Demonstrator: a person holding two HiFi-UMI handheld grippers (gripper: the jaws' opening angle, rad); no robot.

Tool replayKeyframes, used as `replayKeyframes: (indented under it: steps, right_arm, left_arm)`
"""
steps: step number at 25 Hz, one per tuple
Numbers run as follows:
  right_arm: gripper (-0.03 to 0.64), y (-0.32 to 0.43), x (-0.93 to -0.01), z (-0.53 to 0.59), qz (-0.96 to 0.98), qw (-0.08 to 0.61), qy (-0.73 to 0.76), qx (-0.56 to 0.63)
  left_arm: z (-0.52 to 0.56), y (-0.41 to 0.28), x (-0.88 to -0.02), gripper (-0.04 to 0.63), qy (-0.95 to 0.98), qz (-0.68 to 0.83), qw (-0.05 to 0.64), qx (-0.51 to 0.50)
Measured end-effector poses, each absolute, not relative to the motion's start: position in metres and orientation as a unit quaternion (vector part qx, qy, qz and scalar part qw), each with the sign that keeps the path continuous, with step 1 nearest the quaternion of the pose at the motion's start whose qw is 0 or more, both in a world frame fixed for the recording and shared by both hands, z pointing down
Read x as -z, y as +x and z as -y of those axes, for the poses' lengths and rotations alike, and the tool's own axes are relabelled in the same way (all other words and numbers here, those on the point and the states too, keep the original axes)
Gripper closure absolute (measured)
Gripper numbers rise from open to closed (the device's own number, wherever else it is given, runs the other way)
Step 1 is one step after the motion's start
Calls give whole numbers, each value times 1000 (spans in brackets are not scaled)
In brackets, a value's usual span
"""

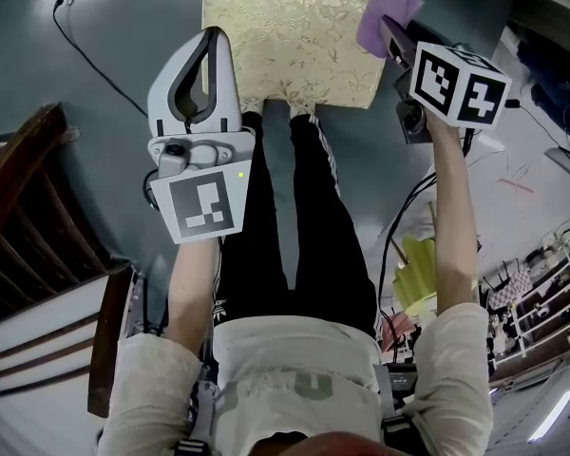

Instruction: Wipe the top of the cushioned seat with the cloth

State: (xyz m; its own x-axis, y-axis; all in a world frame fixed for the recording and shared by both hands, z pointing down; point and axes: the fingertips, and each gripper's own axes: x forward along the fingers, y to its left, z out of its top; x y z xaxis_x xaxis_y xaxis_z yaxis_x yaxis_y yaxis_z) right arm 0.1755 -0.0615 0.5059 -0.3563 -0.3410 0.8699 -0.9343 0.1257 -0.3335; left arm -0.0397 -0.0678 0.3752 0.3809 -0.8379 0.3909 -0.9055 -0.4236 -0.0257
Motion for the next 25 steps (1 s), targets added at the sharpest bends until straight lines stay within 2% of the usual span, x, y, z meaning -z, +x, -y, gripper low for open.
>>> replayKeyframes:
  steps: [6, 12, 17, 21, 25]
  right_arm:
    - [528, 90, -412, 63, 758, 224, 440, -426]
    - [528, 28, -406, 55, 771, 163, 409, -460]
    - [528, -38, -467, 47, 768, 169, 372, -493]
    - [528, -89, -516, 38, 760, 205, 360, -501]
    - [528, -108, -550, 29, 741, 237, 348, -524]
  left_arm:
    - [63, -61, -362, 591, 816, 543, 81, -180]
    - [59, -84, -359, 590, 806, 559, 80, -177]
    - [59, -102, -358, 589, 798, 572, 79, -175]
    - [57, -116, -359, 591, 791, 581, 79, -175]
    - [35, -134, -380, 591, 784, 576, 98, -210]
